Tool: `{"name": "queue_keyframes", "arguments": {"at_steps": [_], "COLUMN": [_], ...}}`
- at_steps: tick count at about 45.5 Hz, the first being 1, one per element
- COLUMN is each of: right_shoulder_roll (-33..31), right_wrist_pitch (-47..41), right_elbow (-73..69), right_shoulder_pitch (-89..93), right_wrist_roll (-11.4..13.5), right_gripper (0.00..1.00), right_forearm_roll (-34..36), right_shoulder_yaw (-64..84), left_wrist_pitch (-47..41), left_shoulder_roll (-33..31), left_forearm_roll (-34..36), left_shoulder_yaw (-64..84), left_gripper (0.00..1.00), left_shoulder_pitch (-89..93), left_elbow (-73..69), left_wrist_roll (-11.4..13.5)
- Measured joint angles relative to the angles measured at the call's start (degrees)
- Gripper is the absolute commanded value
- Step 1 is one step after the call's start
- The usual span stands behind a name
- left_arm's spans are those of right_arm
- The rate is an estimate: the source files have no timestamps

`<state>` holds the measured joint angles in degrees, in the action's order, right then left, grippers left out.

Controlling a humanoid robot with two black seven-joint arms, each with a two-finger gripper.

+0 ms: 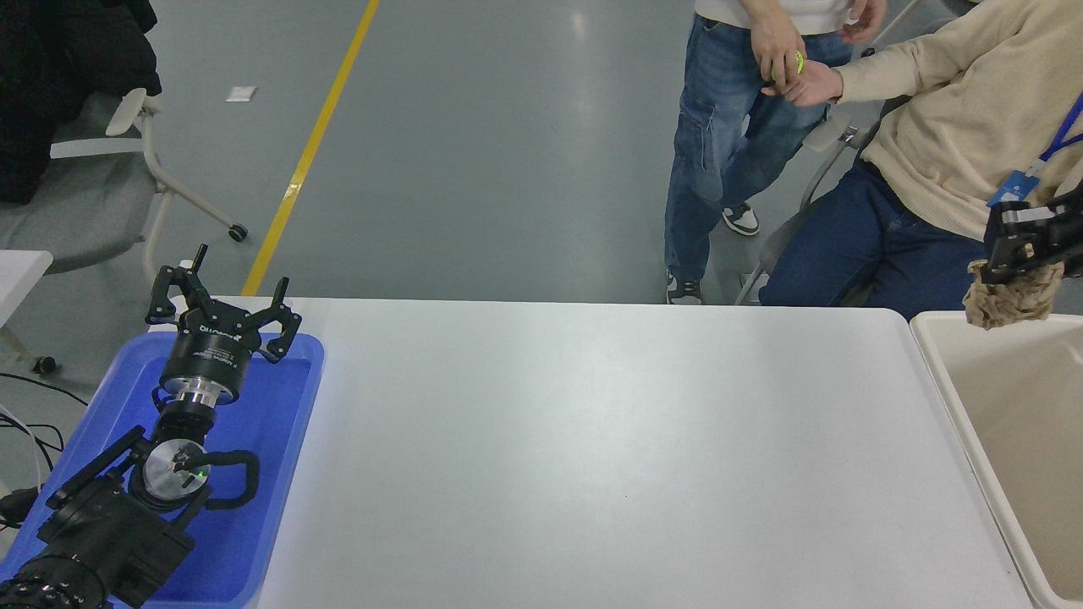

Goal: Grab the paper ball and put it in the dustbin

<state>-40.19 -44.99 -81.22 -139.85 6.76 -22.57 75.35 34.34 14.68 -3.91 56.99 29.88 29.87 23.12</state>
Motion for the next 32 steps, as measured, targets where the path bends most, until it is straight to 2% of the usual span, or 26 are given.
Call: {"name": "queue_keyframes", "arguments": {"at_steps": [17,32], "right_shoulder_roll": [-4.1,-9.8], "right_wrist_pitch": [0.5,21.2], "right_elbow": [5.3,22.4], "right_shoulder_pitch": [10.7,44.7], "right_wrist_roll": [0.1,0.0], "right_gripper": [0.0,0.0], "right_forearm_roll": [0.0,0.0], "right_shoulder_yaw": [4.1,-13.3], "left_wrist_pitch": [-0.1,0.0], "left_shoulder_roll": [0.0,0.0], "left_forearm_roll": [0.0,0.0], "left_shoulder_yaw": [0.0,0.0], "left_gripper": [1.0,1.0], "left_shoulder_pitch": [0.0,0.0], "left_elbow": [0.0,0.0], "left_wrist_roll": [0.0,0.0]}}
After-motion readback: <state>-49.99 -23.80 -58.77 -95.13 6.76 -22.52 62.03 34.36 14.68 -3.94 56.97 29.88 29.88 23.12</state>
